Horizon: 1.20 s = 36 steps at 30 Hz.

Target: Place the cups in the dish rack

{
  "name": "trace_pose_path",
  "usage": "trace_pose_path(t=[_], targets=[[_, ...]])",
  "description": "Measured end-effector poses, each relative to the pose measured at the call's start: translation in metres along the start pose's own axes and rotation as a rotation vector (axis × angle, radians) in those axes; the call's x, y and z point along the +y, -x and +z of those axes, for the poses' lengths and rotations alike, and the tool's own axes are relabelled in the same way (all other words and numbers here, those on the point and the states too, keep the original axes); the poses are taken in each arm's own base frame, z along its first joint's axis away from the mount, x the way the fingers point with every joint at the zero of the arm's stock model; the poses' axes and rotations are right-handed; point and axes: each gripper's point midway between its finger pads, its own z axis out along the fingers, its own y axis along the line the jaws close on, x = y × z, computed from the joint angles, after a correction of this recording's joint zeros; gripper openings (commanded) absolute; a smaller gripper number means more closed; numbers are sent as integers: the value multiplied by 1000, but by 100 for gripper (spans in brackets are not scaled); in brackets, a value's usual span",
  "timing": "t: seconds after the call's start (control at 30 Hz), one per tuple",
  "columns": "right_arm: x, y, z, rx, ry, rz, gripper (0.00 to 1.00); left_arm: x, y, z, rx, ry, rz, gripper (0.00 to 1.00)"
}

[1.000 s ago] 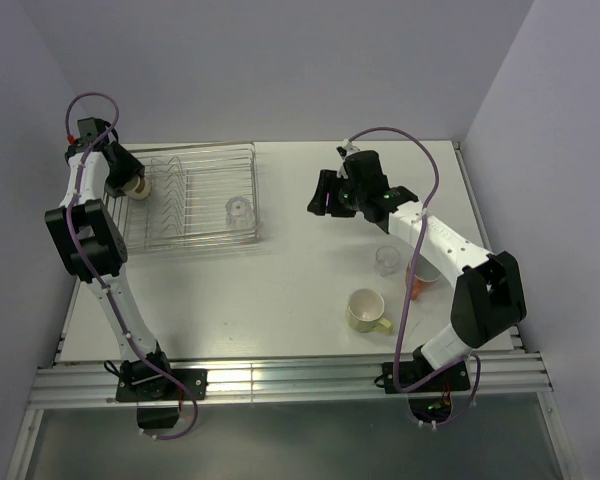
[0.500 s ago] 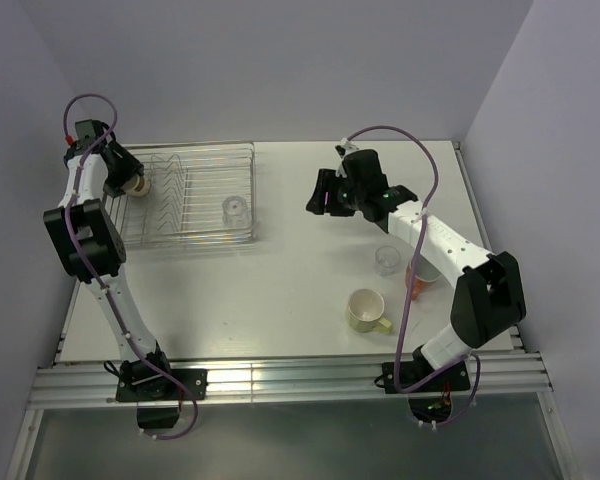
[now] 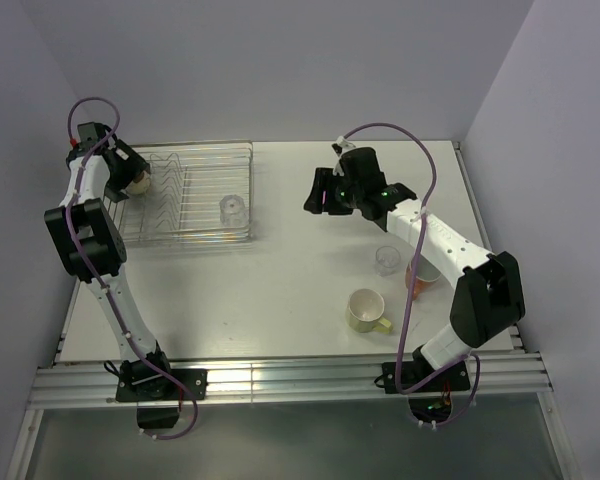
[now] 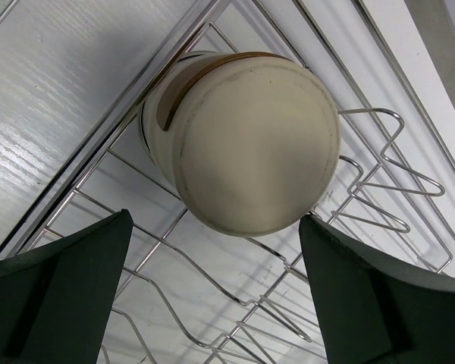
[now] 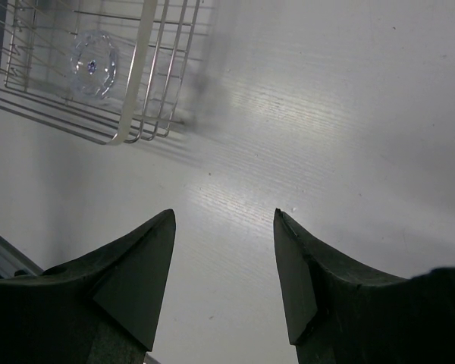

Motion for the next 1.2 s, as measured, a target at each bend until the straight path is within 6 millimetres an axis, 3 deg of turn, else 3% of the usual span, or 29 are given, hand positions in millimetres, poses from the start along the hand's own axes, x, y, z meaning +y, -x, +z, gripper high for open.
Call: trace_pose_path(t=[0.37, 0.53, 0.77, 0.97, 1.07, 1.2], targets=[[-1, -2, 1, 8, -16, -8, 62, -1, 0, -2, 1, -10, -4, 99], [-3, -2, 1, 7, -23, -11, 62, -6, 6, -17, -22, -25, -3, 99], [-3, 1, 0, 0, -32, -19, 62, -27, 22, -69, -94, -113, 5, 98], [-9, 2, -4, -7, -69, -24, 62, -40, 18, -109, -126, -175, 22, 97], [-12, 4, -17, -23, -105, -31, 62, -48, 11, -135, -143, -208, 42, 97], [-7, 18, -58, -108, -139, -45, 62, -72, -4, -197, -205, -302, 99, 97]])
